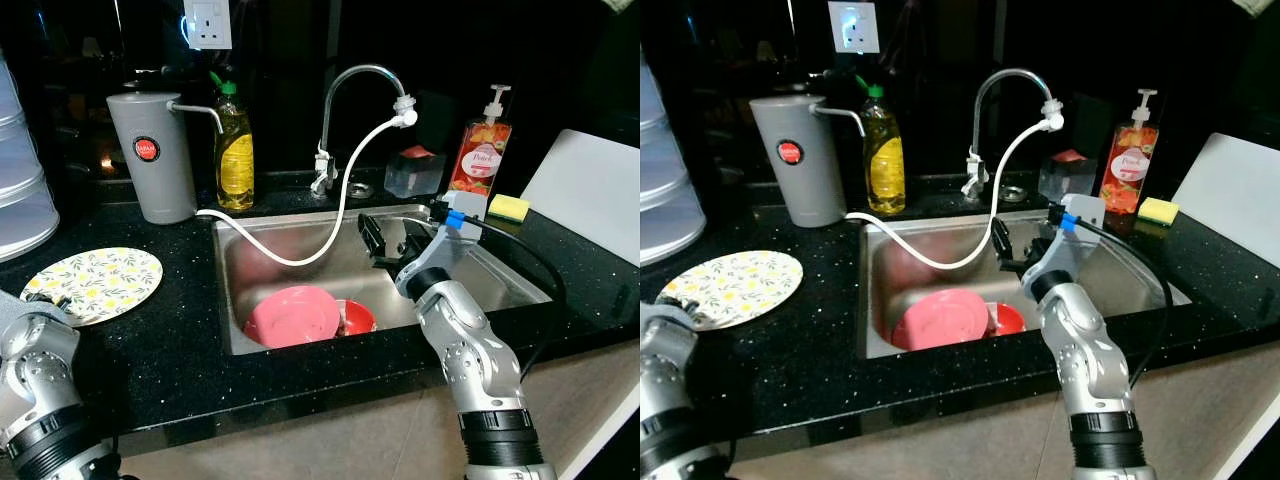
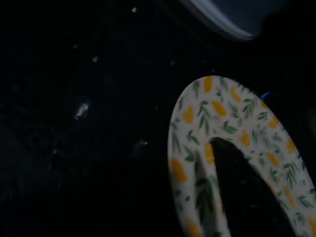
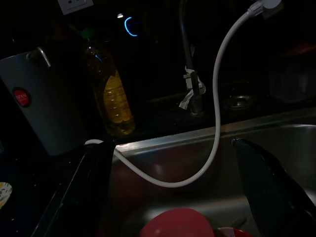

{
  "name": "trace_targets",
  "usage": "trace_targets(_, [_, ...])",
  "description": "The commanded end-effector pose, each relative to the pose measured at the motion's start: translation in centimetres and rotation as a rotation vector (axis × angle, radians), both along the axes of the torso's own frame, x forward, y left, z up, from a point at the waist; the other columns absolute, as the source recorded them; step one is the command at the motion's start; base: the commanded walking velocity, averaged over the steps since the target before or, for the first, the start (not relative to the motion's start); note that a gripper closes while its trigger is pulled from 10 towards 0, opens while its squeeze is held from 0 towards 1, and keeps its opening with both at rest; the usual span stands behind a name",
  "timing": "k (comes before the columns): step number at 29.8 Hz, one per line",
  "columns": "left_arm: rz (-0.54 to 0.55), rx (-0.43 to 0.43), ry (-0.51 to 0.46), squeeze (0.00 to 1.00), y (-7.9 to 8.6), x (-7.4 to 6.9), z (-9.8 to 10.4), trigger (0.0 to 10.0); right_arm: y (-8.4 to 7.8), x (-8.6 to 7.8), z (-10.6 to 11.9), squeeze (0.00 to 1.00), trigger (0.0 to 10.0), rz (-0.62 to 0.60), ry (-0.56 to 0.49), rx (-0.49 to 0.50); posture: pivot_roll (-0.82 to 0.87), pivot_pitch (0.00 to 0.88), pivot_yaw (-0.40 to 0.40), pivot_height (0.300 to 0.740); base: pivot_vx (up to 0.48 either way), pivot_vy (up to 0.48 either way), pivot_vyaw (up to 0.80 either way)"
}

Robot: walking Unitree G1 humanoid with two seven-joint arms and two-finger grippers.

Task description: Kitchen organization

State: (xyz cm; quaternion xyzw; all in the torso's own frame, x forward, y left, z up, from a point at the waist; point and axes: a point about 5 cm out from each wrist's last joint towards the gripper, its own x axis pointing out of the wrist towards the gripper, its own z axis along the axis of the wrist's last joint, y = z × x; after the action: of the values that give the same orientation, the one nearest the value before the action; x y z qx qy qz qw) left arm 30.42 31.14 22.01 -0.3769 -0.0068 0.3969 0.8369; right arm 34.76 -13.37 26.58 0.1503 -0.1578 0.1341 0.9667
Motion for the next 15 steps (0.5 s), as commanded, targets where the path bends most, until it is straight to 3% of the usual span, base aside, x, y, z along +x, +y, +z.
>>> trace_targets(1, [0.009,-0.036,-0.016,0.92,-0.1,0.0,-0.1,10.0,0.0,0.0,0.1,0.00,10.0,0.000,0.004,-0.004,-0.02,0.032,-0.018,0.740,0.000,0.000,0.00])
trace_targets(2, [0.007,-0.046,-0.026,0.00,-0.1,0.0,-0.1,10.0,0.0,0.0,0.1,0.00,10.0,0.000,0.004,-0.004,-0.02,0.032,-0.018,0.740,0.000,0.000,0.00])
trace_targets(6, [-0.012,-0.109,-0.039,0.00,0.0,0.3,-0.4,10.0,0.0,0.1,0.1,0.00,10.0,0.000,0.004,-0.003,-0.02,0.031,-0.018,0.740,0.000,0.000,0.00])
trace_targets(9, [-0.134,-0.189,-0.061,0.00,-0.8,1.3,-0.9,10.0,0.0,0.0,0.1,0.00,10.0,0.001,0.002,-0.003,-0.02,0.029,-0.019,0.740,0.000,0.000,0.00])
trace_targets(12, [-0.160,-0.232,-0.084,0.00,-1.1,1.5,-1.1,10.0,0.0,0.0,0.2,0.00,10.0,0.001,-0.001,-0.003,-0.03,0.026,-0.016,0.740,0.000,0.000,0.00])
trace_targets(15, [-0.180,-0.280,-0.082,0.00,-1.4,1.6,-1.8,9.3,0.0,-0.1,0.2,0.00,10.0,0.000,-0.003,-0.003,-0.03,0.023,-0.016,0.740,0.000,0.000,0.00])
